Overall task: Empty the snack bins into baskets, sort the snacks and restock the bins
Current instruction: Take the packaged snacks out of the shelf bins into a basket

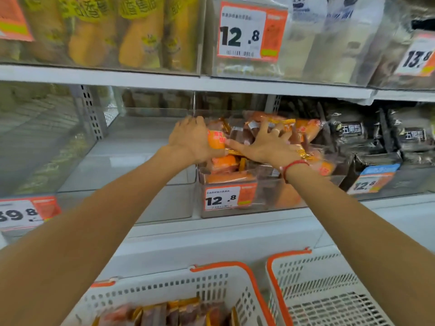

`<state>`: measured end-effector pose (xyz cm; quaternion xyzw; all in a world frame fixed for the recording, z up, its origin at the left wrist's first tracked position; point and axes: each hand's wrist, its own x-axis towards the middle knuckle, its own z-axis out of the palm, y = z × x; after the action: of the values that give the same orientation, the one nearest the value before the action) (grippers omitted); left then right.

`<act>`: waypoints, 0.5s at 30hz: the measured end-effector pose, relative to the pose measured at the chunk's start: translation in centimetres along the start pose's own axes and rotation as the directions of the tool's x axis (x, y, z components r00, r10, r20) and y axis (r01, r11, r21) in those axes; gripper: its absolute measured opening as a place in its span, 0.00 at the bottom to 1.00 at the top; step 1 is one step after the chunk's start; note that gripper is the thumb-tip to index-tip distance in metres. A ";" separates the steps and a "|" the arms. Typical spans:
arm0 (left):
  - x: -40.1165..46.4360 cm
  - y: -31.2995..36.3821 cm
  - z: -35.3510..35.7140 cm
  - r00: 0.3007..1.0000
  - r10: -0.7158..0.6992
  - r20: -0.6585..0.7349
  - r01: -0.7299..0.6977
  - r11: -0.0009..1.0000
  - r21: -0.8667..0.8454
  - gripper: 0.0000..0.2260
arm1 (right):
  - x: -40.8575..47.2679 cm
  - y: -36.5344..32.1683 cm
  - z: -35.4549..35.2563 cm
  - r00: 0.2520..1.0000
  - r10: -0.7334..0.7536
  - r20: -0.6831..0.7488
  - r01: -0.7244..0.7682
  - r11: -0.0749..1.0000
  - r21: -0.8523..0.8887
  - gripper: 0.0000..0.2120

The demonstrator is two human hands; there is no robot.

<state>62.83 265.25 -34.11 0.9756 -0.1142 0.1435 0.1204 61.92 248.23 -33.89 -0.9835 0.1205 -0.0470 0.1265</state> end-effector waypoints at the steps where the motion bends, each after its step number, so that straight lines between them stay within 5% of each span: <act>1: -0.1 -0.1 -0.1 1.000 0.011 -0.013 -0.011 0.999 -0.041 0.39 | -0.1 0.1 -0.4 1.000 -0.013 0.015 0.013 0.999 -0.035 0.55; 5: -1.7 0.8 -0.5 0.987 0.062 -0.145 -0.096 0.967 -0.238 0.34 | -1.1 1.1 -1.0 0.994 -0.105 -0.001 0.105 0.993 -0.054 0.47; 9: -3.2 2.6 -0.4 0.940 0.173 -0.294 -0.240 0.948 -0.211 0.29 | -1.4 0.5 -0.7 0.996 -0.068 0.063 0.071 0.996 -0.053 0.53; 12: -4.1 2.7 -0.8 0.926 0.119 -0.358 -0.221 0.941 -0.257 0.27 | -1.2 0.4 -0.9 0.999 -0.044 0.032 0.045 0.997 -0.056 0.49; 15: -5.6 1.6 -1.4 0.911 -0.042 -0.410 -0.178 0.857 -0.484 0.27 | -1.4 0.6 -0.2 0.990 -0.055 -0.133 0.047 0.997 -0.063 0.42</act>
<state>56.85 265.13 -34.24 0.8521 -0.1557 0.3116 0.3906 60.43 247.96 -33.93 -0.9842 0.1050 -0.1126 0.0873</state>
